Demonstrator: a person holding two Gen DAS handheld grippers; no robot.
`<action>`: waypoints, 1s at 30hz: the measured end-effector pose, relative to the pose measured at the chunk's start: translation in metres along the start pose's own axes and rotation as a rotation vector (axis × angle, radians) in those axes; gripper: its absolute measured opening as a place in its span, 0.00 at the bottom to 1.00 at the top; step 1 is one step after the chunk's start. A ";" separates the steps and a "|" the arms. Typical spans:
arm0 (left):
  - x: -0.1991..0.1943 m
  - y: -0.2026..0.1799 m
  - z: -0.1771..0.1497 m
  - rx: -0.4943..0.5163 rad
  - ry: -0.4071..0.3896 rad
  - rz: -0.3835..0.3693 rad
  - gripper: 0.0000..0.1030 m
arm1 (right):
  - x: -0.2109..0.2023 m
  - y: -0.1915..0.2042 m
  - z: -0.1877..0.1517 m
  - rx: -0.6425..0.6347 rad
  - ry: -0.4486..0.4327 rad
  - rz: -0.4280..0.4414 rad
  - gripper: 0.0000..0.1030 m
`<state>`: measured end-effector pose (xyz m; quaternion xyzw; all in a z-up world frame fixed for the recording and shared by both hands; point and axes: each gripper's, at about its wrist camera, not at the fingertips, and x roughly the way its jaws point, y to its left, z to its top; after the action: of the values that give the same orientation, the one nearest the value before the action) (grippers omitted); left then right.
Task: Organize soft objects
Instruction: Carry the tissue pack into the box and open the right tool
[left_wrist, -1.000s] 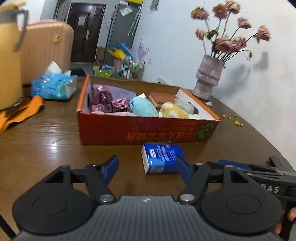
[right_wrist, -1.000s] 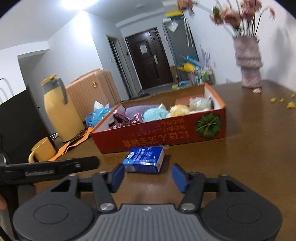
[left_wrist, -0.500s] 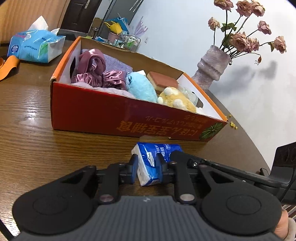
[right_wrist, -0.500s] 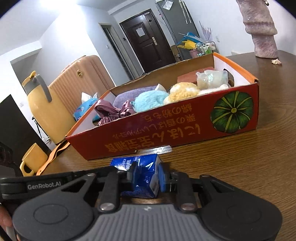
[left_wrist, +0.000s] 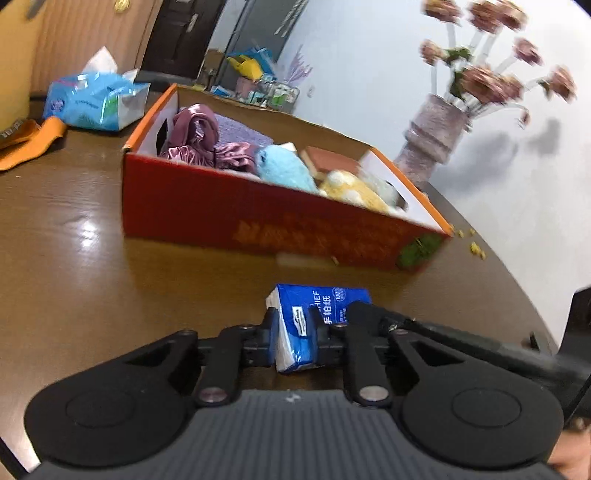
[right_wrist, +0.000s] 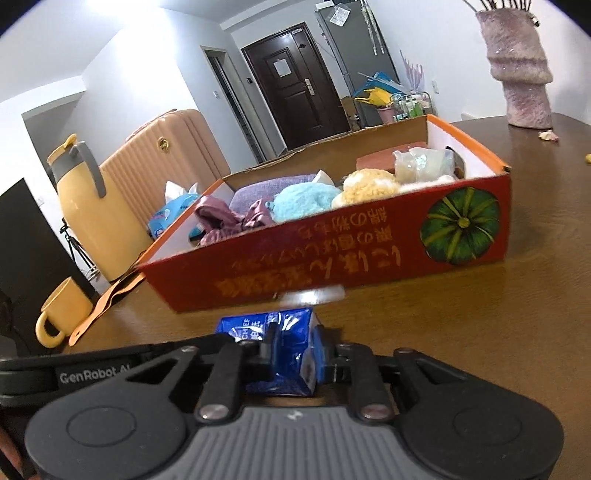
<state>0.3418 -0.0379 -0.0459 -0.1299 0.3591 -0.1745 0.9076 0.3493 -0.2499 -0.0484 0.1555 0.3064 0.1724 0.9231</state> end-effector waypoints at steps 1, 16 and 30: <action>-0.012 -0.003 -0.010 0.003 -0.004 -0.009 0.15 | -0.011 0.004 -0.006 -0.005 -0.006 0.001 0.15; -0.149 -0.053 -0.086 0.049 -0.148 -0.098 0.11 | -0.179 0.045 -0.092 -0.012 -0.186 0.037 0.14; -0.071 -0.036 0.074 0.031 -0.242 -0.124 0.11 | -0.119 0.056 0.058 -0.127 -0.275 0.001 0.14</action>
<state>0.3374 -0.0335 0.0625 -0.1581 0.2357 -0.2189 0.9336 0.2828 -0.2593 0.0789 0.1190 0.1655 0.1693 0.9643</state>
